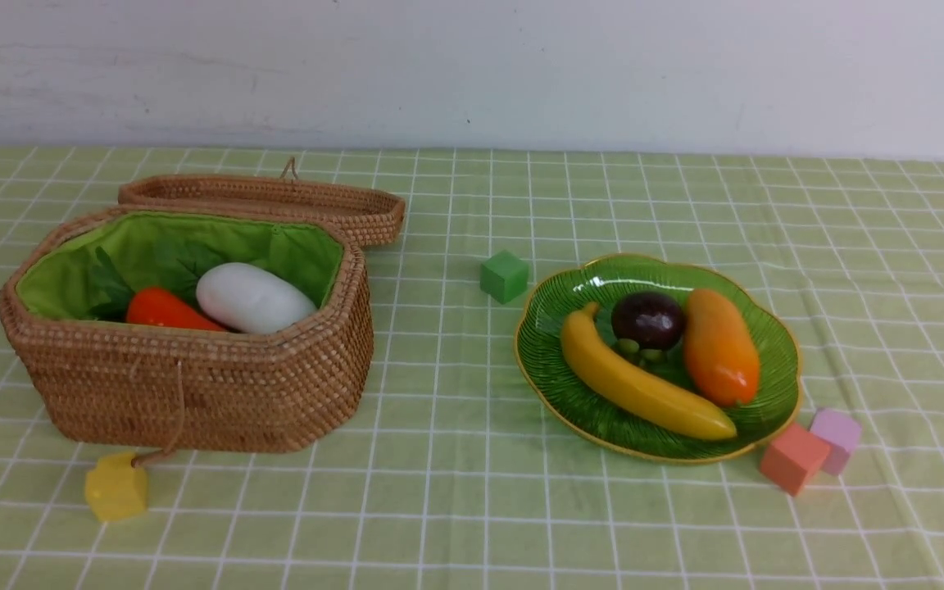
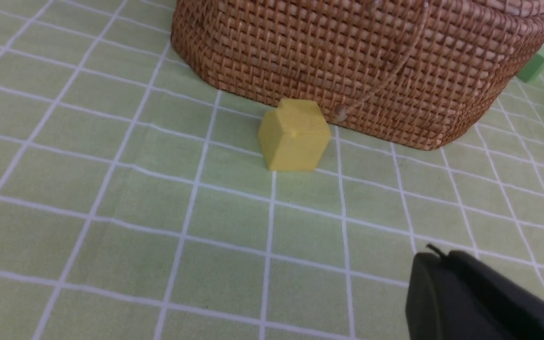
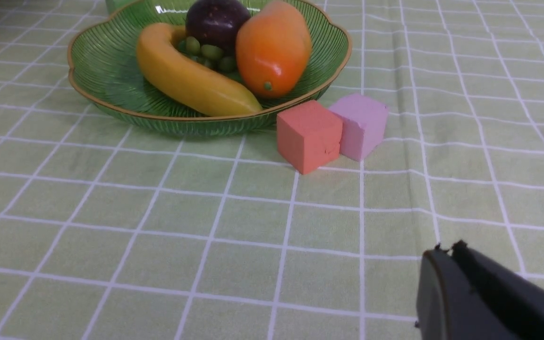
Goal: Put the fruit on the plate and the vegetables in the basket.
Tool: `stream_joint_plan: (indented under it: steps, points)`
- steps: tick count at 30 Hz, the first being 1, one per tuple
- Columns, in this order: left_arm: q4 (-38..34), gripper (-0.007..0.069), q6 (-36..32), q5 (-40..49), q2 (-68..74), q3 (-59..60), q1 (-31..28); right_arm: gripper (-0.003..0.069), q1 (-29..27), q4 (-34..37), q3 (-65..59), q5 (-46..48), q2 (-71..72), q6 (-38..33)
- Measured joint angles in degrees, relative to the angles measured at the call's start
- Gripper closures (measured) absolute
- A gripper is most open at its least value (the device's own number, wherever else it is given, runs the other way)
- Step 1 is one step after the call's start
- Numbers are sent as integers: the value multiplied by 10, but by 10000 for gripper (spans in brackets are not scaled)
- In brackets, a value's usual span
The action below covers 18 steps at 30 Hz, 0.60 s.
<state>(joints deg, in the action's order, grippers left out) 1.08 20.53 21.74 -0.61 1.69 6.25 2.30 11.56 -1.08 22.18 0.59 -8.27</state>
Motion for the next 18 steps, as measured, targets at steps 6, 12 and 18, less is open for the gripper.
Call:
stream_joint_plan:
  steps: [6,12,18]
  points:
    - [0,638,0,0,0,0,0,624,0,0,0,0,0,0]
    - [0,638,0,0,0,0,0,614,0,0,0,0,0,0]
    - [0,638,0,0,0,0,0,606,0,0,0,0,0,0]
